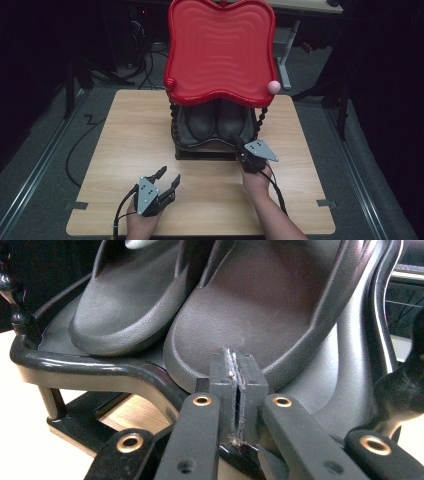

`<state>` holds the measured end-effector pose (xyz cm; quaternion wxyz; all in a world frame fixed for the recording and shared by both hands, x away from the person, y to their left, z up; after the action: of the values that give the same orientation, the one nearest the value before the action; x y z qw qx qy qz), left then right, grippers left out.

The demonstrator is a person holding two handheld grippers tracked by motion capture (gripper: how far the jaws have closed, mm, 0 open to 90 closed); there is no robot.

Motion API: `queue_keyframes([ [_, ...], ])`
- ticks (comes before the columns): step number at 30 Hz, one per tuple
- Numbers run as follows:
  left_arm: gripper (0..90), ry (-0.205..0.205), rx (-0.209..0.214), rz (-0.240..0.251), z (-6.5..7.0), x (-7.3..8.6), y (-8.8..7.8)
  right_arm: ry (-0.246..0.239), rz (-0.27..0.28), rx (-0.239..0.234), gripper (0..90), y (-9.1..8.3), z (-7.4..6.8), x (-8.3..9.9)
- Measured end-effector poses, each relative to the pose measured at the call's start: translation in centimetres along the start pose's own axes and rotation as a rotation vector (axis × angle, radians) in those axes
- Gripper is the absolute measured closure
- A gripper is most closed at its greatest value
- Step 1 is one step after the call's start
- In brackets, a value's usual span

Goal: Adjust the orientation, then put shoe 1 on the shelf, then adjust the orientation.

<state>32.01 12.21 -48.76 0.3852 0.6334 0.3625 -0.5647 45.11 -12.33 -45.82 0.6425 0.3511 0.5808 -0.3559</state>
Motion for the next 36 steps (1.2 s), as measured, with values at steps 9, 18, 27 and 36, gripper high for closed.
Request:
queue_keyframes([
  [9, 45.4, -0.016, -0.013, -0.003, -0.1, -0.2, -0.6, 0.039, 0.034, -0.054, 82.9, -1.9, -0.7, -1.1],
  [18, 44.0, -0.012, 0.016, -0.037, -0.6, 0.7, -1.2, 0.07, -0.059, -0.073, 52.0, -6.7, 0.9, 1.1],
  [27, 42.6, 0.006, 0.058, -0.055, -0.1, 0.9, 0.5, 0.117, -0.124, 0.07, 30.0, -9.2, 5.3, 3.3],
  [36, 41.1, 0.0, 0.045, -0.079, -0.9, 0.9, 0.5, 0.106, -0.184, 0.069, 22.1, -10.2, 6.9, 4.5],
])
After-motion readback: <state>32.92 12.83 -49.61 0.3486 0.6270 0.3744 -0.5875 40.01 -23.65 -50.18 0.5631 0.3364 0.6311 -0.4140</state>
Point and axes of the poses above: each handheld gripper's, and its own axes: y roughly forward along the jaws, x roughly out of its underside, z roughly to its right, the point moved 6 cm from there along y, roughly forward along the jaws, and after that the axes turned 14 degrees about z, right-handed, at the moved point
